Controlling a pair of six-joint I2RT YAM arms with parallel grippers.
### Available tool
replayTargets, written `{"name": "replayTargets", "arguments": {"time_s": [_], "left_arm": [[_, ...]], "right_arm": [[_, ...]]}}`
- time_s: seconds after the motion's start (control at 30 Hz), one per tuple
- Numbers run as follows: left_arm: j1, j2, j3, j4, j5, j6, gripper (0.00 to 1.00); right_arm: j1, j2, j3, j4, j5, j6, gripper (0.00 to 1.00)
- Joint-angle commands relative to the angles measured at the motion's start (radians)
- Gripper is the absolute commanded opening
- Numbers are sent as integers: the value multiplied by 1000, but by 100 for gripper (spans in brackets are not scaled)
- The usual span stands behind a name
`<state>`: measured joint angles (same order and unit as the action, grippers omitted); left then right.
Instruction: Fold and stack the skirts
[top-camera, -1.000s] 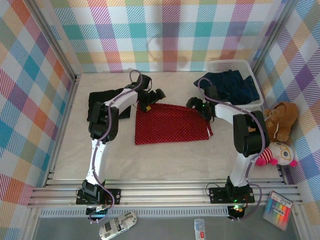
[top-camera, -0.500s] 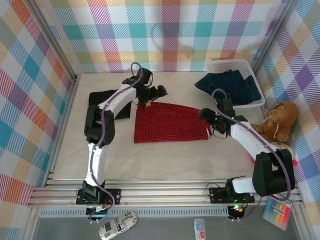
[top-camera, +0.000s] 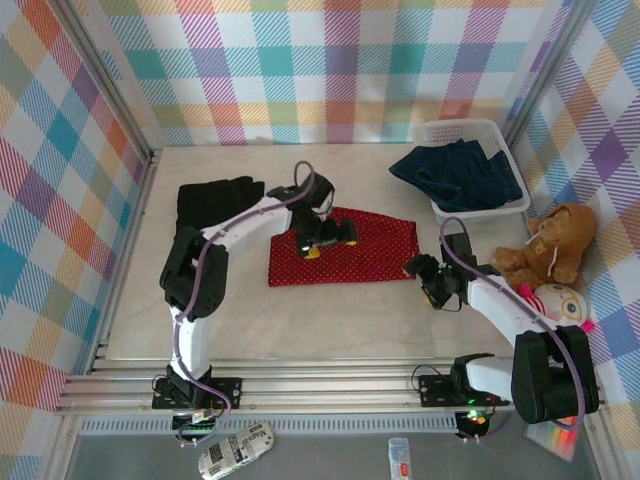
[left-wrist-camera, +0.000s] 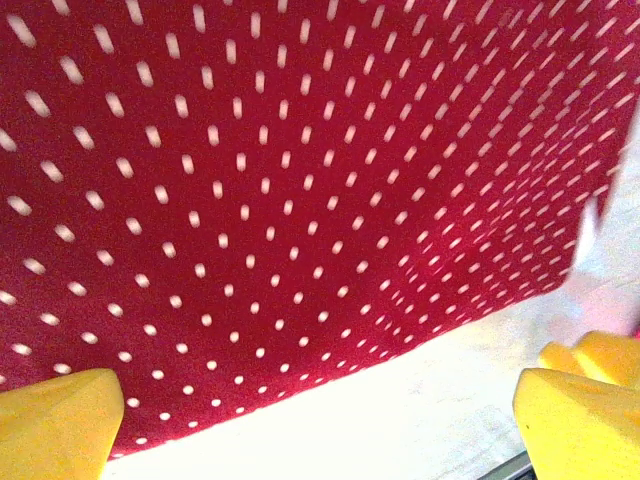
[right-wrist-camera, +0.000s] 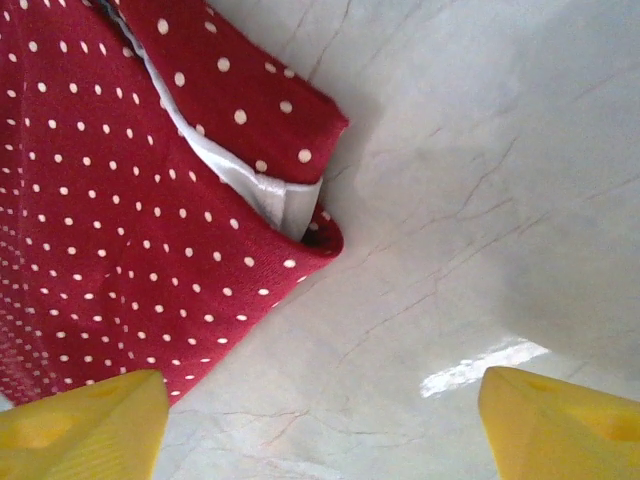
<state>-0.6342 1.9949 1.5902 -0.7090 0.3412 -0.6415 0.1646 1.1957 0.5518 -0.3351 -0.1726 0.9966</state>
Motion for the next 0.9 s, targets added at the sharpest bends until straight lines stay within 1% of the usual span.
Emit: {"name": "replayTargets", "arguments": {"time_s": [0.0, 0.1, 0.2, 0.33, 0.53, 0.63, 0.7, 0.8, 0.83, 0.87], "left_arm": [[-27, 45, -28, -52, -10, -30, 100], [-32, 75, -30, -73, -44, -32, 100], [-34, 117, -18, -118, -74, -6, 100], [-34, 134, -18, -147, -98, 21, 100], [-33, 149, -19, -145, -86, 29, 100], [-34, 150, -19, -142, -83, 28, 100], [-33, 151, -13, -147, -81, 31, 100], [-34, 151, -5, -152, -72, 37, 100], [-33, 153, -3, -153, -67, 40, 100], [-34, 150, 0, -153, -62, 43, 100]], "right_arm": [[-2, 27, -36, 156, -84, 97, 75], [-2, 58, -41, 232, -99, 116, 73], [0, 101, -39, 297, -99, 137, 72], [6, 147, -24, 336, -74, 143, 70], [12, 180, -22, 330, 15, 165, 70], [12, 191, -48, 397, 25, 173, 69], [13, 197, -68, 496, 13, 152, 65], [19, 195, -72, 581, 4, 107, 58], [20, 193, -72, 597, 4, 93, 55], [24, 190, -75, 618, 1, 84, 49]]}}
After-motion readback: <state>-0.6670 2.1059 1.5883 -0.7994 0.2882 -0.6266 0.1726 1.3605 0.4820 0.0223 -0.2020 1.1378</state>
